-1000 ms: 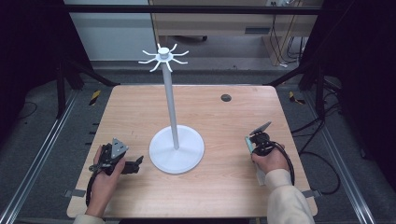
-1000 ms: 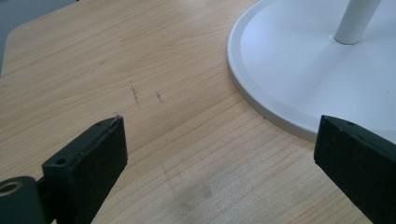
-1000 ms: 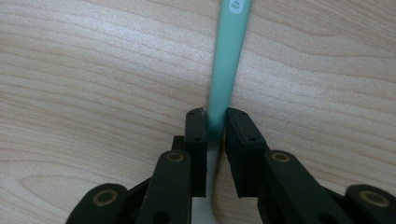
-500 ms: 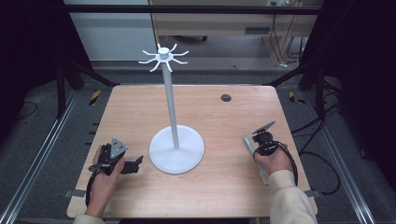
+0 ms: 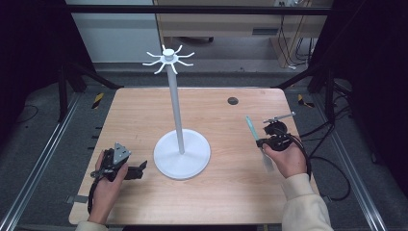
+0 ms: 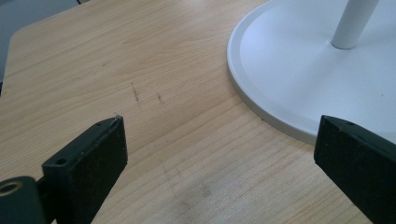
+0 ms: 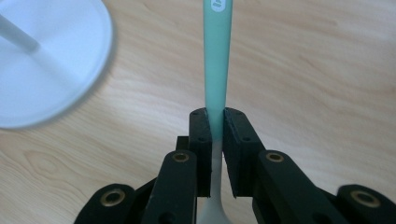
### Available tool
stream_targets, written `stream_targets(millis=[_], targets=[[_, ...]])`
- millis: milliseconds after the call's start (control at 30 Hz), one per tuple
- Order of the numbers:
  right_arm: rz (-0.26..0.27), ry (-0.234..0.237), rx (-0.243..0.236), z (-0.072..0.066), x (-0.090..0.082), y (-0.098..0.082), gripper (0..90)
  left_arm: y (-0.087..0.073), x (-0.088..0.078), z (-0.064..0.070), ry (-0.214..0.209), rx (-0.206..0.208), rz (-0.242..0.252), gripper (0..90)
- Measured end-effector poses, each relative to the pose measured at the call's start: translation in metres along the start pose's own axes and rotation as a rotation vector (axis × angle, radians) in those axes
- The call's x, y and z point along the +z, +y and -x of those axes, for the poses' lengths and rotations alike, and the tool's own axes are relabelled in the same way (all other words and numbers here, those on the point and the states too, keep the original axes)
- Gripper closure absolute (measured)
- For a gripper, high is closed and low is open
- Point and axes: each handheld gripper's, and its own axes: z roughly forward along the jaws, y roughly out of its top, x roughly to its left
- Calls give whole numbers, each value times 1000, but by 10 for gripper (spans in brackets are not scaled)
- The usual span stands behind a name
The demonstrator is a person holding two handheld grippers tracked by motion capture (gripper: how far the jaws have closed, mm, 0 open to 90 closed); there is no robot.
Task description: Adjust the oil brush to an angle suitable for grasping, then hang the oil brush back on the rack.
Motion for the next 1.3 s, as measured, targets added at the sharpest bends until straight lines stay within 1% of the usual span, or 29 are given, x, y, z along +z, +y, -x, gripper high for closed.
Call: stream_targets(millis=[33,67,100,133,167,233,300,367,433,467,500,533,567,600,633,700,733,767,800,867,1000,1033,1067,1100,1200,1300], targets=[[19,9,-7,0,-1,2,821,0,-1,0,5,-3,2,23],[19,9,-7,0,-1,2,821,0,-1,0,5,-3,2,23],[60,33,-10,-2,-1,8,822,-1,-1,0,10,-6,2,23],[60,33,-10,-2,-1,8,822,-1,-2,-1,16,-8,0,23],[91,51,-9,-4,0,13,822,-1,-4,-1,22,-16,2,23],[123,75,-6,-5,0,18,821,-3,-5,-1,26,-25,-3,23],[164,103,2,-7,-1,22,821,-5,-8,-2,32,-49,1,23],[199,119,2,-10,-2,27,822,-8,-11,-3,34,-70,4,23],[223,127,-1,-13,-3,30,821,-9,-15,-5,41,-78,9,23],[226,124,-16,-16,-4,32,821,-9,-16,-7,43,-88,17,23],[235,115,-28,-18,-6,33,821,-9,-16,-7,43,-88,17,23],[235,115,-28,-18,-6,33,821,-8,-16,-8,46,-98,26,23],[260,126,-36,-21,-10,35,821,-7,-16,-11,46,-103,36,23],[260,126,-36,-21,-10,35,821,-7,-16,-11,46,-103,36,23],[279,124,-38,-25,-14,36,821,-6,-16,-12,45,-108,45,23],[297,128,-48,-28,-18,37,821,-5,-15,-13,42,-106,44,23],[308,124,-50,-32,-21,37,821,-5,-13,-13,35,-94,37,23],[308,124,-50,-32,-21,37,821,-5,-13,-13,35,-94,37,23],[320,122,-67,-36,-24,39,821,-4,-12,-11,33,-83,37,23],[335,121,-72,-41,-30,42,822,-4,-12,-11,31,-82,33,23],[367,123,-97,-51,-40,51,821,-5,-13,-11,29,-75,29,23],[379,122,-101,-53,-42,53,821,-5,-13,-11,29,-77,28,23],[379,122,-101,-53,-42,53,821,-5,-13,-11,29,-77,28,23],[408,139,-106,-57,-45,60,822,-5,-12,-11,29,-80,28,23],[425,153,-115,-61,-46,60,821,-4,-12,-10,29,-79,32,23],[434,156,-127,-64,-48,56,821,-3,-10,-10,25,-76,32,23]])
